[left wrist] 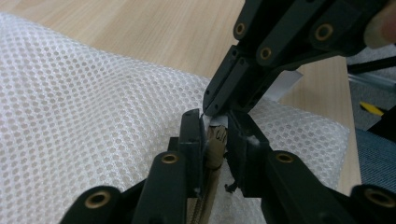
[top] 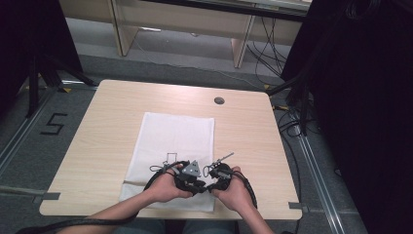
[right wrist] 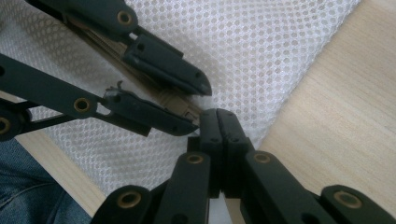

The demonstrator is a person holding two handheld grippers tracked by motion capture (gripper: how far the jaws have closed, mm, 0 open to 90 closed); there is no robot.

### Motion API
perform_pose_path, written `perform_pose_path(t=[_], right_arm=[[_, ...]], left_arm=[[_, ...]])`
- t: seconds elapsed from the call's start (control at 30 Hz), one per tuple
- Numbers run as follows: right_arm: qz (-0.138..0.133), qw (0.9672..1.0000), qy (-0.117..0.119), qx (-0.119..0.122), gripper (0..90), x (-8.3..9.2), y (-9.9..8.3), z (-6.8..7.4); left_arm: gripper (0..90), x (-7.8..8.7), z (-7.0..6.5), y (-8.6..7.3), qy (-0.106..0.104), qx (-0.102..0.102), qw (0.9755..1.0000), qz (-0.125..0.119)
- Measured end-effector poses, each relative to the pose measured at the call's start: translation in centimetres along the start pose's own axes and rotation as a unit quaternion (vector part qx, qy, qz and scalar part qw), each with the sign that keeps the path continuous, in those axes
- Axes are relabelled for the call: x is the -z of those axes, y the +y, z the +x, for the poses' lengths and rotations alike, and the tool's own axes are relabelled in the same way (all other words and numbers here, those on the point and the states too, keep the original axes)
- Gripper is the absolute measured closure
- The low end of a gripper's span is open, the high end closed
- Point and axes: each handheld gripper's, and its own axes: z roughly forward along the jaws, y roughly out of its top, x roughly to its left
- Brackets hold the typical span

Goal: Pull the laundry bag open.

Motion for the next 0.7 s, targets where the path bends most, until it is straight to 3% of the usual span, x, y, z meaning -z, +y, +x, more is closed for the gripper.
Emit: perform_pose_path(t=[0.13, 0.17, 0.33, 0.47, 0.57, 0.63, 0.67, 0.7], right_arm=[[-0.001, 1.0, 0.001, 0.0, 90.0, -0.04, -0.03, -0.07], [-0.002, 1.0, 0.002, -0.001, 90.0, -0.03, -0.03, -0.03], [0.001, 0.9999, 0.001, -0.01, 90.0, 0.02, -0.05, -0.01], [-0.004, 1.0, 0.003, -0.002, 90.0, -0.03, -0.05, -0.1], [-0.004, 1.0, 0.003, -0.002, 90.0, -0.02, -0.06, -0.06], [-0.001, 1.0, 0.002, 0.001, 90.0, -0.01, -0.04, -0.02], [-0.003, 1.0, -0.002, 0.0, 90.0, -0.05, -0.02, 0.07], [0.003, 1.0, -0.004, 0.001, 90.0, 0.0, 0.06, 0.13]], left_arm=[[79.6, 0.04, -0.17, 0.11, 0.005, -0.024, 0.9997, 0.0], [79.8, 0.03, -0.28, 0.04, 0.005, -0.013, 0.9999, -0.001], [81.8, 0.19, -0.29, 0.2, 0.003, -0.015, 0.9999, 0.0], [81.9, 0.14, -0.27, 0.23, -0.001, -0.004, 1.0, -0.003], [82.1, 0.27, -0.21, 0.32, -0.001, -0.007, 1.0, 0.0], [82.2, 0.3, -0.36, 0.36, 0.001, 0.007, 1.0, 0.001], [82.2, 0.32, -0.24, 0.43, -0.002, -0.002, 1.0, 0.001], [82.3, 0.3, -0.35, 0.41, -0.001, 0.01, 0.9999, 0.001]])
